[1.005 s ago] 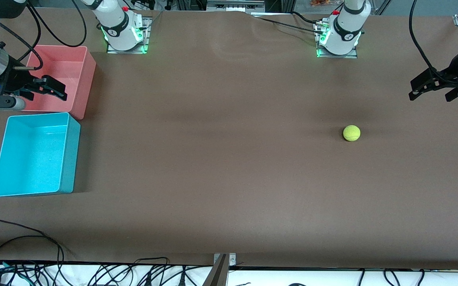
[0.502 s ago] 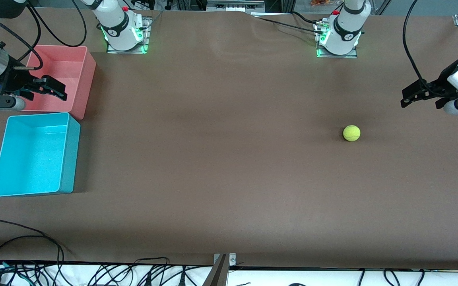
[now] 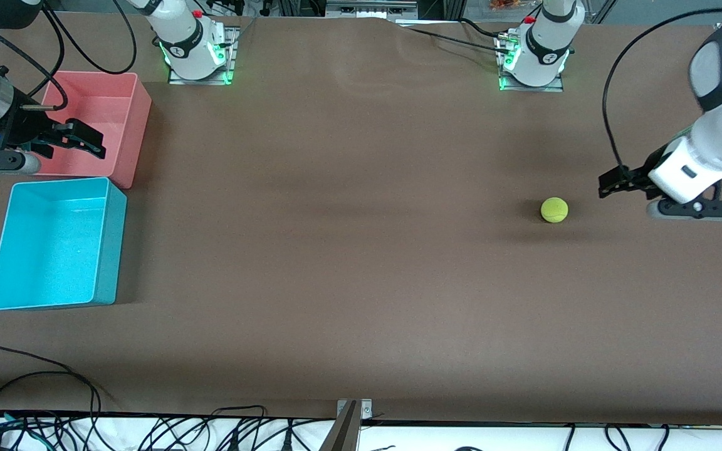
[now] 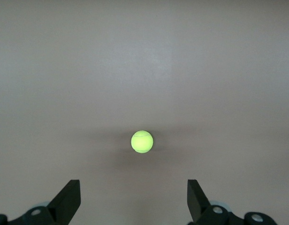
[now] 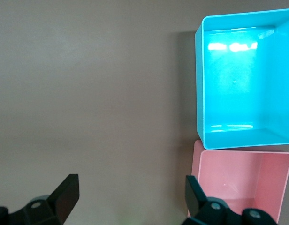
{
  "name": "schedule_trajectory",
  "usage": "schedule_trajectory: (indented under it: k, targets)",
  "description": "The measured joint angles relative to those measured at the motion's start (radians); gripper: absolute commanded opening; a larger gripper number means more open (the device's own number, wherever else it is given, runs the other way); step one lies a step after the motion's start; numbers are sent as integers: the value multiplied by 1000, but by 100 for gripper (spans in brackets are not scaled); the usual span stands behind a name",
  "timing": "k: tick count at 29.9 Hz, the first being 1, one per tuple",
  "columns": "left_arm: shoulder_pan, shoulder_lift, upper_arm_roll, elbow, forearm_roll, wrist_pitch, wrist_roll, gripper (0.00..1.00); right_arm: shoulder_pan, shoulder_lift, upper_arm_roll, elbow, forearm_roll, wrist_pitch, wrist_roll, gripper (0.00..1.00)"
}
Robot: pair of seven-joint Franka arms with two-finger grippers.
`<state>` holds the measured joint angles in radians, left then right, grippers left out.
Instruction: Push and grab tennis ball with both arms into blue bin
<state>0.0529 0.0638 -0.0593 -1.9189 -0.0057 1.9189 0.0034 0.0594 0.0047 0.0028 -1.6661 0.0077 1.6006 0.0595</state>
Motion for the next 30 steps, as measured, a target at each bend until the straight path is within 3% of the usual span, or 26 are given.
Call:
schedule_trajectory:
  k: [15, 28, 30]
  targets:
    - [1, 33, 13, -231, 0, 263, 0, 100, 0, 0, 0, 0, 0, 0, 0, 100]
    - [2, 135, 18, -304, 0, 410, 6, 100, 0, 0, 0, 0, 0, 0, 0, 100]
    - [2, 147, 18, -318, 0, 433, 39, 95, 0, 0, 0, 0, 0, 0, 0, 100]
